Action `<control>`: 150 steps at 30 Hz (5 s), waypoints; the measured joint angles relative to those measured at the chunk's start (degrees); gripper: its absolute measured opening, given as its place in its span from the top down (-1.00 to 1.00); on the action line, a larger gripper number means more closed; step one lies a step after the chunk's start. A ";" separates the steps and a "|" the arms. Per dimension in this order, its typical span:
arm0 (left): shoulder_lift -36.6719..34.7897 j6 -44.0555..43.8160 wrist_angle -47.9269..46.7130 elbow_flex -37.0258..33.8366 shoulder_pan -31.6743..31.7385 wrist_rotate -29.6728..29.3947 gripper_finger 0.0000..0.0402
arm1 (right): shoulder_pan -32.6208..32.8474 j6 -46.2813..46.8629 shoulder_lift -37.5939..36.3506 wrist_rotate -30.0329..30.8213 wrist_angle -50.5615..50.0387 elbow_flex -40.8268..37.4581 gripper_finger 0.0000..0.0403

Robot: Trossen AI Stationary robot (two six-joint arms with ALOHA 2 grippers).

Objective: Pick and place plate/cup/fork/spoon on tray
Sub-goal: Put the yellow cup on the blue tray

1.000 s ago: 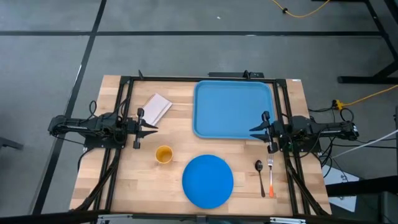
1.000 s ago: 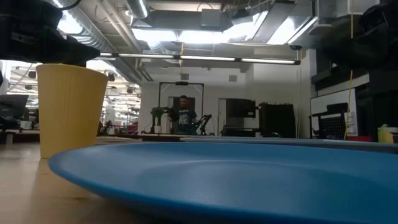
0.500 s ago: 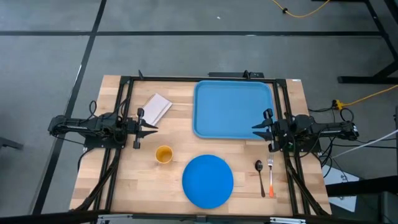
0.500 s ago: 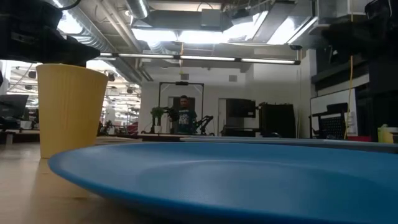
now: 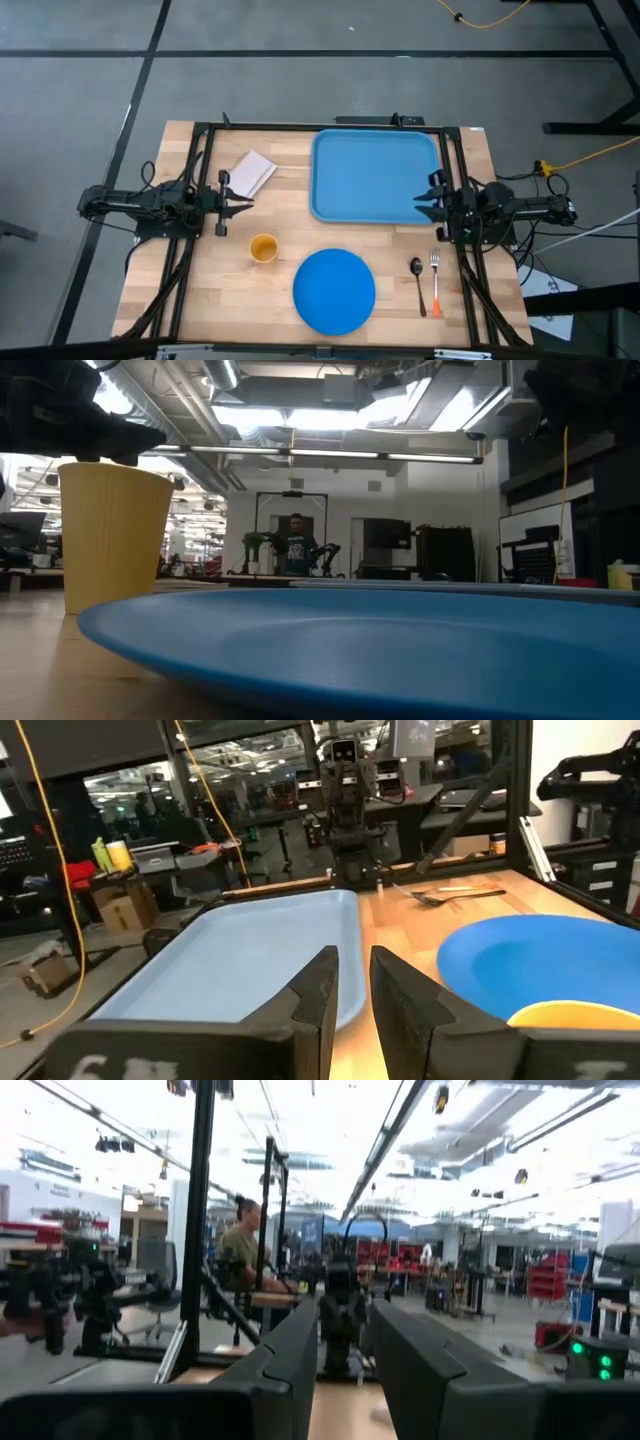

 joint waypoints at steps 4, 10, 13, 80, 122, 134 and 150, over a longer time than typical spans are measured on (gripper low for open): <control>0.04 -6.51 2.94 0.00 -0.02 3.41 0.73 | 0.00 0.37 0.00 -0.02 1.25 0.00 0.49; -0.02 -20.00 17.76 0.00 0.02 -4.45 0.73 | 0.00 1.90 0.02 -0.02 1.11 0.00 0.49; -0.02 -23.87 19.10 0.00 0.02 -12.17 0.73 | 0.00 0.21 0.02 -0.02 1.15 0.00 0.49; 66.16 -50.36 -51.77 58.75 -11.26 0.05 0.73 | 0.00 6.27 0.04 4.04 -4.58 0.00 0.49; 66.14 -33.82 -42.50 58.75 -11.21 -7.61 0.73 | 0.00 6.25 0.04 4.07 -4.54 0.00 0.49; 66.14 -34.23 -39.72 58.75 -11.21 -6.75 0.73 | 0.00 6.25 0.04 4.07 -4.55 0.00 0.49; 66.14 -33.89 -38.22 58.75 -11.21 -9.46 0.71 | 0.00 6.25 0.04 4.08 -4.88 0.00 0.49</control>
